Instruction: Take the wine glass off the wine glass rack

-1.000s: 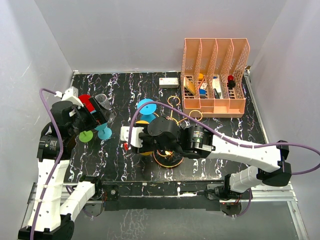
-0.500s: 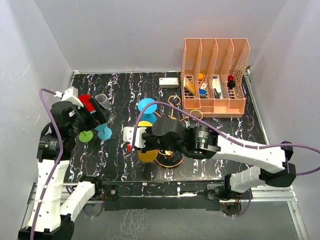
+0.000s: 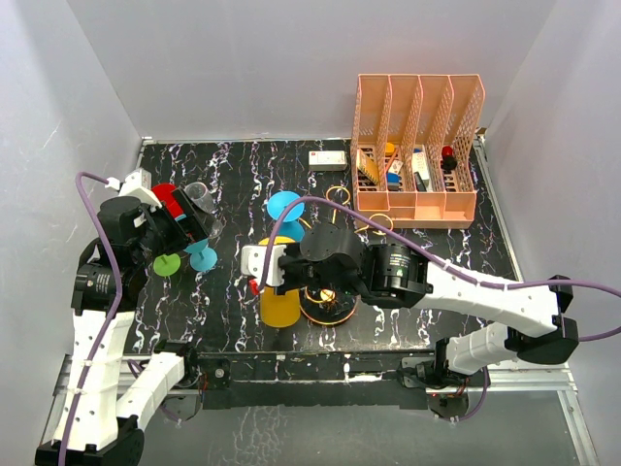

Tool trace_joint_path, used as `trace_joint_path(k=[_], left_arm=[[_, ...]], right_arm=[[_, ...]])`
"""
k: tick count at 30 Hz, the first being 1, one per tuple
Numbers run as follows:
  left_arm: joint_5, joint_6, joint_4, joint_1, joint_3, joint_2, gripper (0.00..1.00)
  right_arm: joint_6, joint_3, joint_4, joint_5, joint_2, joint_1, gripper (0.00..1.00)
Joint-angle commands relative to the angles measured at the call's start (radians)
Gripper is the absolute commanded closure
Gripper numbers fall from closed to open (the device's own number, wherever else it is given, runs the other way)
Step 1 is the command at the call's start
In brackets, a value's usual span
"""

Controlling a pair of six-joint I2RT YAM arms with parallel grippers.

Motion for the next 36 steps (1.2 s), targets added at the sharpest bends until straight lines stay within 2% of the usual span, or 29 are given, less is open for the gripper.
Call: trace_joint_path(k=[1, 7, 36], left_arm=[[-0.001, 0.005, 0.003, -0.003, 0.018, -0.013, 0.03], [-0.006, 0.005, -0.004, -0.003, 0.022, -0.014, 0.03], [-0.001, -0.017, 0.006, -0.003, 0.038, 0.004, 0.03]], right_arm=[[-0.033, -0.013, 0.091, 0.015, -0.042, 0.003, 0.92], [-0.066, -0.04, 0.159, 0.042, -0.058, 0.003, 0.92], [-0.127, -0.107, 0.204, 0.136, -0.141, 0.004, 0.92]])
